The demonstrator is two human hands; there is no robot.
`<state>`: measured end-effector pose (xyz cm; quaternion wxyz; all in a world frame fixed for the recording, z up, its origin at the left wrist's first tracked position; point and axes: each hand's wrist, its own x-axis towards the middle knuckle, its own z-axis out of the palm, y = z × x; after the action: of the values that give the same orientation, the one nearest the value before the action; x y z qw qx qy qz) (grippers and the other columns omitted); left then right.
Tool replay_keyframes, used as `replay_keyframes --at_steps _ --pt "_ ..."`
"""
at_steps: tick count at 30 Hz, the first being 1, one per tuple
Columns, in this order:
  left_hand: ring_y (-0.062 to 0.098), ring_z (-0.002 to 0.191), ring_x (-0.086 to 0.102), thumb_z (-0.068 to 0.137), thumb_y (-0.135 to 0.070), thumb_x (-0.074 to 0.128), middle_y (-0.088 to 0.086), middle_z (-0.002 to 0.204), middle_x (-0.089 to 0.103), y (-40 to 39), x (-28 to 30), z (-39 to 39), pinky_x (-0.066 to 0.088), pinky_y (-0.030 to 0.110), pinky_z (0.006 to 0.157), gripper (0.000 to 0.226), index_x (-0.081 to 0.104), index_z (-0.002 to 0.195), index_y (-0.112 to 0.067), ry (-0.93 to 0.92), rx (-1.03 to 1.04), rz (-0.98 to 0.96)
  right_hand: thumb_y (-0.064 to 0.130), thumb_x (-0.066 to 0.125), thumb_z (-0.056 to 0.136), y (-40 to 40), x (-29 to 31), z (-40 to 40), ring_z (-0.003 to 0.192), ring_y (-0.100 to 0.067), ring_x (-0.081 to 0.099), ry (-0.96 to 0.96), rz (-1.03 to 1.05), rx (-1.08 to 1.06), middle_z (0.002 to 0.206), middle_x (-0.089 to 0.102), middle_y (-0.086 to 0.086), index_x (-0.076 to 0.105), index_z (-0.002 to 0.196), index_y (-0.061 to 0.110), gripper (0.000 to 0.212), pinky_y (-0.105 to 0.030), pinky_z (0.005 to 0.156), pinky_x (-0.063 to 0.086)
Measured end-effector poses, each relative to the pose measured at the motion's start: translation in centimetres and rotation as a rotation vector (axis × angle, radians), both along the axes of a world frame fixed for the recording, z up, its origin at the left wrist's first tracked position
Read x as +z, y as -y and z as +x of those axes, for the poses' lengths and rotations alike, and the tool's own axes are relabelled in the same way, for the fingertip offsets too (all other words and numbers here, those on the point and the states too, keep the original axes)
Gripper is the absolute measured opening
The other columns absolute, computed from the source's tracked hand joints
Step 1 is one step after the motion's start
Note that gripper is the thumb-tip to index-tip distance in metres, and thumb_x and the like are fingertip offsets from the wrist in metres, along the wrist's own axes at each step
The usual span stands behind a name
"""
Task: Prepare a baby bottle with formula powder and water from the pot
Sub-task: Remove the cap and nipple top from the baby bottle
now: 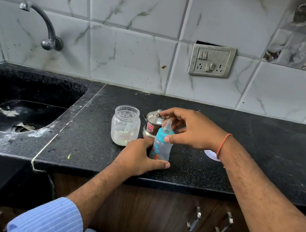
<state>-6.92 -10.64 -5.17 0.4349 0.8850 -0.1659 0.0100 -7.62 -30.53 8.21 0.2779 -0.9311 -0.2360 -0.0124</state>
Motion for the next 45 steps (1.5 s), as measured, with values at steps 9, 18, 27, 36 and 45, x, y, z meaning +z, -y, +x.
replay_keyframes --at_steps 9,18,27,36,45 --pt "0.003 0.115 0.072 0.057 -0.082 0.084 -0.015 0.122 0.079 -0.1 0.3 -0.3 0.061 0.039 0.105 0.098 0.071 0.139 -0.029 -0.007 -0.004 0.003 0.049 0.092 0.076 -0.7 -0.9 -0.6 0.082 -0.005 0.064 0.115 -0.057 -0.108 0.101 0.068 0.013 0.06 0.143 0.029 0.077 -0.025 0.079 0.054" --pt "0.005 0.118 0.07 0.055 -0.086 0.081 -0.015 0.127 0.077 0.0 0.2 -0.1 0.06 0.04 0.106 0.107 0.067 0.145 -0.029 -0.005 -0.004 0.022 0.05 0.091 0.076 -0.5 -1.0 -0.7 0.08 -0.005 0.063 0.124 -0.051 -0.095 0.114 0.065 0.014 0.056 0.145 0.035 0.078 -0.018 0.073 0.049" --pt "0.006 0.116 0.07 0.052 -0.091 0.076 -0.015 0.125 0.076 0.0 0.3 0.0 0.061 0.04 0.103 0.109 0.066 0.142 -0.03 -0.01 -0.003 0.042 0.044 0.091 0.078 -0.3 -1.4 -0.5 0.085 -0.002 0.064 0.124 -0.026 -0.063 0.124 0.063 0.015 0.056 0.145 0.036 0.076 -0.012 0.07 0.044" --pt "0.004 0.108 0.07 0.054 -0.09 0.077 -0.017 0.116 0.076 0.0 0.0 0.1 0.062 0.037 0.097 0.101 0.068 0.137 -0.032 0.014 0.008 0.052 0.042 0.089 0.078 -0.4 -2.2 -0.5 0.093 -0.005 0.066 0.115 0.034 -0.061 0.128 0.062 0.016 0.055 0.144 0.039 0.075 -0.017 0.076 0.048" --pt "0.004 0.104 0.07 0.056 -0.088 0.077 -0.016 0.113 0.077 0.1 0.0 0.1 0.062 0.037 0.094 0.096 0.07 0.133 -0.031 0.024 0.005 0.052 0.033 0.089 0.079 -0.3 -2.7 -0.4 0.102 -0.006 0.066 0.132 0.081 -0.05 0.134 0.063 0.015 0.048 0.152 0.04 0.084 -0.021 0.087 0.053"
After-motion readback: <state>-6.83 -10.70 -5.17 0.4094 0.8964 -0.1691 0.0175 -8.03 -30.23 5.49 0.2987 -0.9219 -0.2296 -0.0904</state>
